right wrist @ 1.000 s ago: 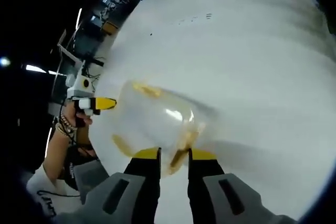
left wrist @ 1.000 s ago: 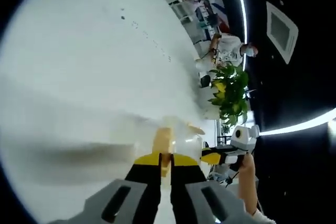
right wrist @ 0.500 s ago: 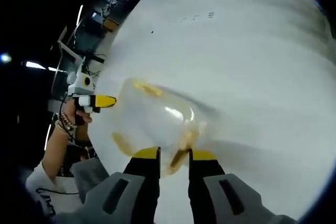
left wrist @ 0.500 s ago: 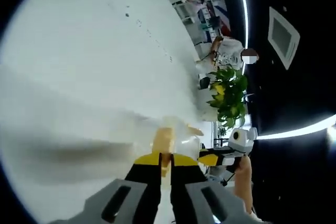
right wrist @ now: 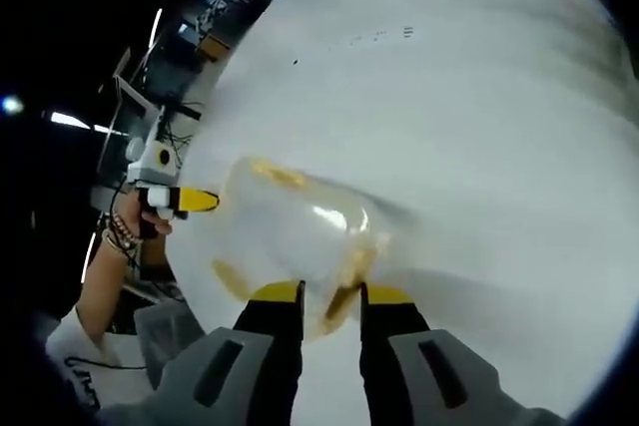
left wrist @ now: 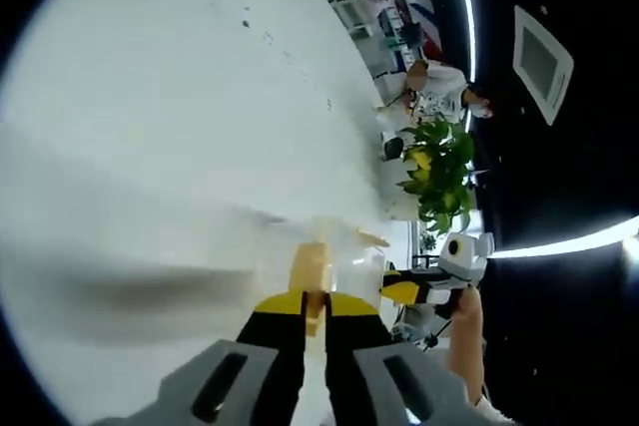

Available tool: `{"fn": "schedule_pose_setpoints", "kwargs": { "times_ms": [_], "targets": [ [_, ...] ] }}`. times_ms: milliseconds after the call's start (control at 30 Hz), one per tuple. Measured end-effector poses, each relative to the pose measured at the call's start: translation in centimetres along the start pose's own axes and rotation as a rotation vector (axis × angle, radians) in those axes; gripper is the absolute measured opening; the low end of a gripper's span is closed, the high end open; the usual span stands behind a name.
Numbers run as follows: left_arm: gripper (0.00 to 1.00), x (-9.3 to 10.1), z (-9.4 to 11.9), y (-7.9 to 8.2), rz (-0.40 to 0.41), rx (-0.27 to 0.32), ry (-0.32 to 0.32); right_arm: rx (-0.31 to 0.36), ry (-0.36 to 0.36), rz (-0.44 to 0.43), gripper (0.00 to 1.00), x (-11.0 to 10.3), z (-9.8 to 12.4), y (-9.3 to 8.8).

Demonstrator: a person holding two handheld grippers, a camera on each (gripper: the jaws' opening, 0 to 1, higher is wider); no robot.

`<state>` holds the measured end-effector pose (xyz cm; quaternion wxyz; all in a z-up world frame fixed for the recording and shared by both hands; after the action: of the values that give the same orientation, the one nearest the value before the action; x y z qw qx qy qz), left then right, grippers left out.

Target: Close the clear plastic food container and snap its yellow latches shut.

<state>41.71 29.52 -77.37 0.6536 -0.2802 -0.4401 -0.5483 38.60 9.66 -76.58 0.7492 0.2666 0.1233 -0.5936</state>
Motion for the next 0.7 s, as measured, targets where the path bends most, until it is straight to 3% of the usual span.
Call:
{"fn": "schedule_pose_setpoints", "kwargs": {
  "times_ms": [233, 700],
  "targets": [
    [0.0, -0.8, 1.7, -1.0, -0.031, 0.005, 0.017, 0.008, 0.016, 0.026, 0.18, -1.5, -0.7, -0.7],
    [0.0, -2.0, 6.0, -3.5, -0.385, 0.006, 0.208, -0.015, 0.006, 0.149, 0.18, -5.8, -2.9, -1.7]
  ]
}}
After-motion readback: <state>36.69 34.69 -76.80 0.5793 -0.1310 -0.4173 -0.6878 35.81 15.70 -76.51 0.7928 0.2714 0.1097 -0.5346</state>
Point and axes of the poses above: the point that each gripper's makers call its tool centre point, and the gripper's own axes: z roughly backward along the fingers, x roughly to its right, y roughly out of its top, the point moved 2 cm from there along z, roughly backward along the fingers, and after that the axes turned 4 degrees about -y, right-handed, at the moved point
